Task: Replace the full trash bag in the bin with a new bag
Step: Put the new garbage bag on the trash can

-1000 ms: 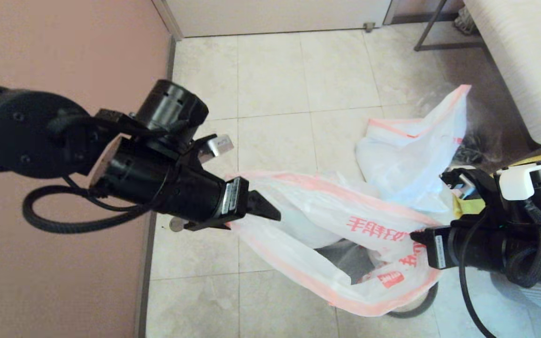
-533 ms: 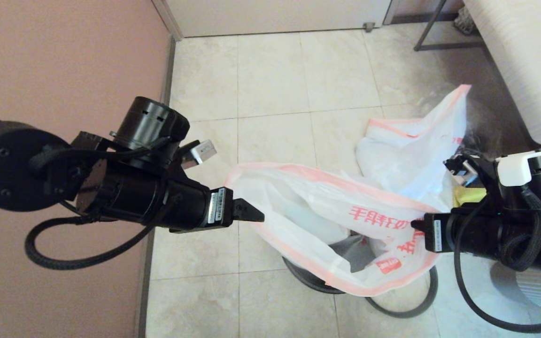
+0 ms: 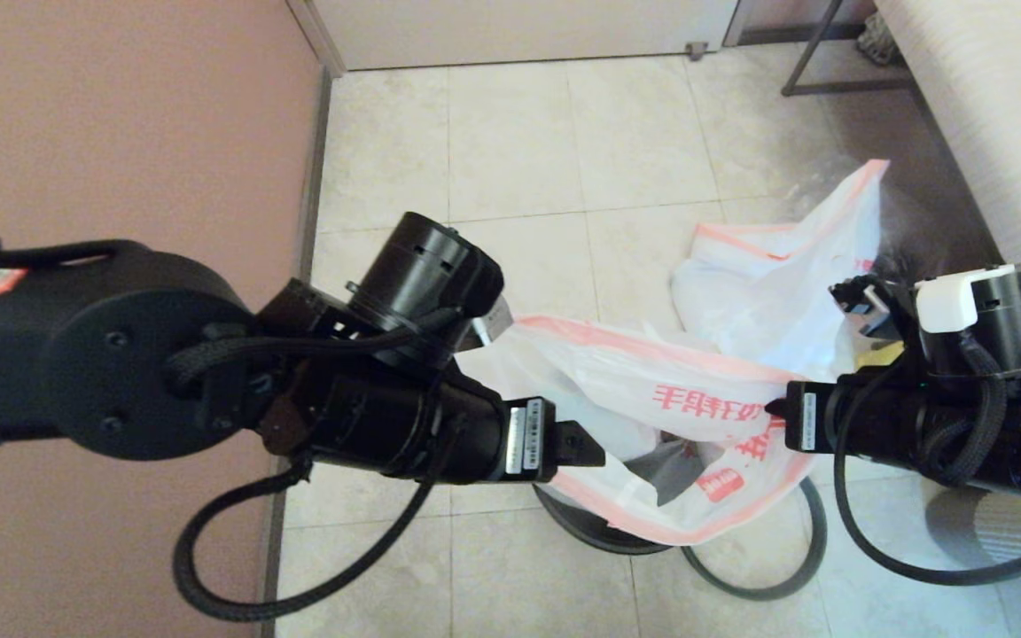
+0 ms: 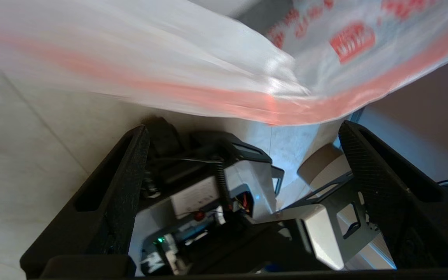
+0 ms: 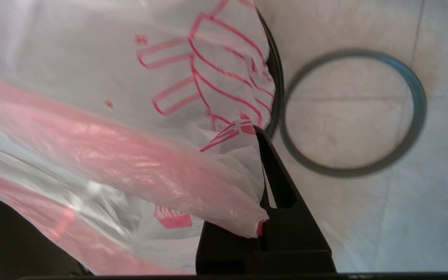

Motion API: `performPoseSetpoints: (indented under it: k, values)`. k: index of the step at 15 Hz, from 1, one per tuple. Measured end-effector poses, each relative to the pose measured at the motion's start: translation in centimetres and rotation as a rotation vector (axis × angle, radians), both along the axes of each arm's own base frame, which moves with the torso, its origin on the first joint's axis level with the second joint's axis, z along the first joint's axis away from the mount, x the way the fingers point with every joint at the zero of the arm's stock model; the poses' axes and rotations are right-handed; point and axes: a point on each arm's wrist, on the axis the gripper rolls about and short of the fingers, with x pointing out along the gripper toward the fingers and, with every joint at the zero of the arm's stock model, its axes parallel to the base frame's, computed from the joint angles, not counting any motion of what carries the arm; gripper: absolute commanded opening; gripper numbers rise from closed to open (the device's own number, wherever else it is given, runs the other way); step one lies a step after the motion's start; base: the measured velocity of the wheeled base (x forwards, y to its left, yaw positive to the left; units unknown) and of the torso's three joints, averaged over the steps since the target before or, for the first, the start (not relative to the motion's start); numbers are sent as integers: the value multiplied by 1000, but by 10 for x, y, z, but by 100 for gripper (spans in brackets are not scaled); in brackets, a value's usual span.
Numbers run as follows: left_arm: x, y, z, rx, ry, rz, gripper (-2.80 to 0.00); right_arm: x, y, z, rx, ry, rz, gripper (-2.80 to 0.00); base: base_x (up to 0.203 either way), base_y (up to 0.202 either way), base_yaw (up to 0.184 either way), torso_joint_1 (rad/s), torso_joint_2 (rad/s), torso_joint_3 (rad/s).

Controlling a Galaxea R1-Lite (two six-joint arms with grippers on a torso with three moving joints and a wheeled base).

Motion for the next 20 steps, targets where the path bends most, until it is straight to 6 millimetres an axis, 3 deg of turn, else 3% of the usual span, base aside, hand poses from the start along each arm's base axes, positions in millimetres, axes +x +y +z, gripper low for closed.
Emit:
performPoseSetpoints:
  k: [5,11,12,16,20]
  values:
    - [17,-30,-36,-1,50,94,0,3,1,1,17,-21,-8,-280,0,0,0,0,0,0]
    - [49,-28,-53,-40,-42,270,0,2,-1,3,20,-28,-25,-280,0,0,0,0,0,0]
    - [59,-25,-51,-75,-68,297,-280,1,-2,4,21,-30,-26,-280,0,0,0,0,0,0]
    - [68,-17,-53,-82,-81,329,-280,5,-3,3,24,-38,-37,-280,0,0,0,0,0,0]
    - [80,-20,-50,-86,-96,339,-280,21,5,3,31,-46,-25,-280,0,0,0,0,0,0]
